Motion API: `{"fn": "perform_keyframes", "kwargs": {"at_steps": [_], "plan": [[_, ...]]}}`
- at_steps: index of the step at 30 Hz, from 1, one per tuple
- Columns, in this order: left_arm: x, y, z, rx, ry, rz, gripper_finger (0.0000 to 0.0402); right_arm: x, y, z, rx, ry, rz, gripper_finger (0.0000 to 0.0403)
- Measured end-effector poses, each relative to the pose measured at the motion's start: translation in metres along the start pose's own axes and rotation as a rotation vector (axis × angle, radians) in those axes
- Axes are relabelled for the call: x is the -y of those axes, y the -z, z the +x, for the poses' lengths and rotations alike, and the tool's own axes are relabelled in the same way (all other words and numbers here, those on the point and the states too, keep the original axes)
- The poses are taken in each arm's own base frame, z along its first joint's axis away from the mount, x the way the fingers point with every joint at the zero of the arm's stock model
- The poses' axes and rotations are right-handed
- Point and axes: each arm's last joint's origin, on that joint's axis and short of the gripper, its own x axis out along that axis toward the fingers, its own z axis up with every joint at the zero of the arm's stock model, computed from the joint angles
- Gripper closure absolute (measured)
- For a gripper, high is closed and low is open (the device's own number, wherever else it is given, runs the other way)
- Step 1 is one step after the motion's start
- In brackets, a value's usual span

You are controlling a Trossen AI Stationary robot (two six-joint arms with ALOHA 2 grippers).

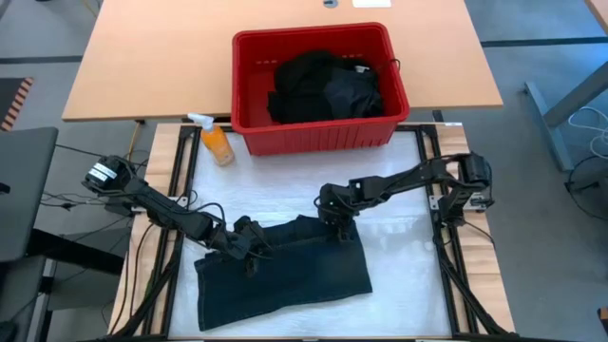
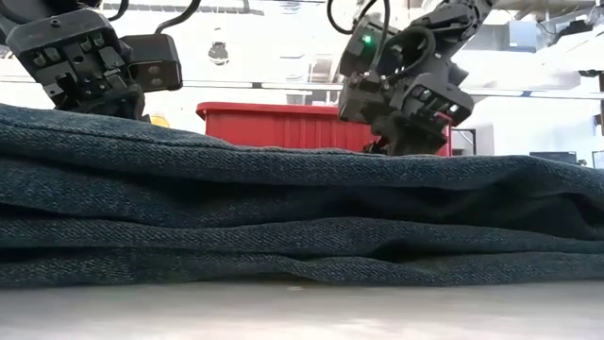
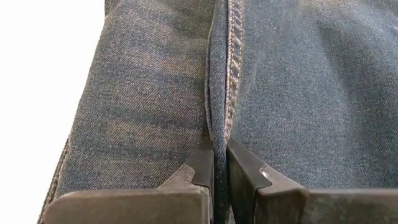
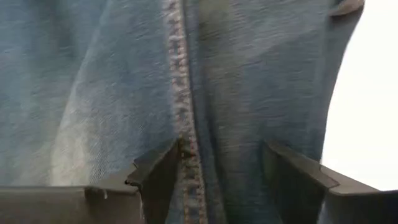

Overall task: Fold Laundry from Bin
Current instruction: Fold the dark blue pants

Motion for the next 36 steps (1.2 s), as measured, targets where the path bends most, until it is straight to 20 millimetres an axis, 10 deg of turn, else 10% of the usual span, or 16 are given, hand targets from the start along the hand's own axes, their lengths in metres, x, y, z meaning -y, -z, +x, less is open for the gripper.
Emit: {"fn": "perform_keyframes", "kwargs": {"at_steps": [21, 30, 36], "plan": [[0.0, -0.001, 0.0, 0.014, -0.014, 0.017, 0.0393, -0.005, 0.006, 0.01, -0.057, -0.029, 0.019, 0.0182], [0.003, 0.002, -0.001, 0.011, -0.002, 0.025, 0.0393, -0.016, 0.003, -0.002, -0.042, -0.023, -0.051, 0.0374], [0.01, -0.007, -0.004, 0.007, 0.041, 0.062, 0.0393, -0.021, -0.003, -0.029, 0.022, 0.014, -0.059, 0.0359]]}}
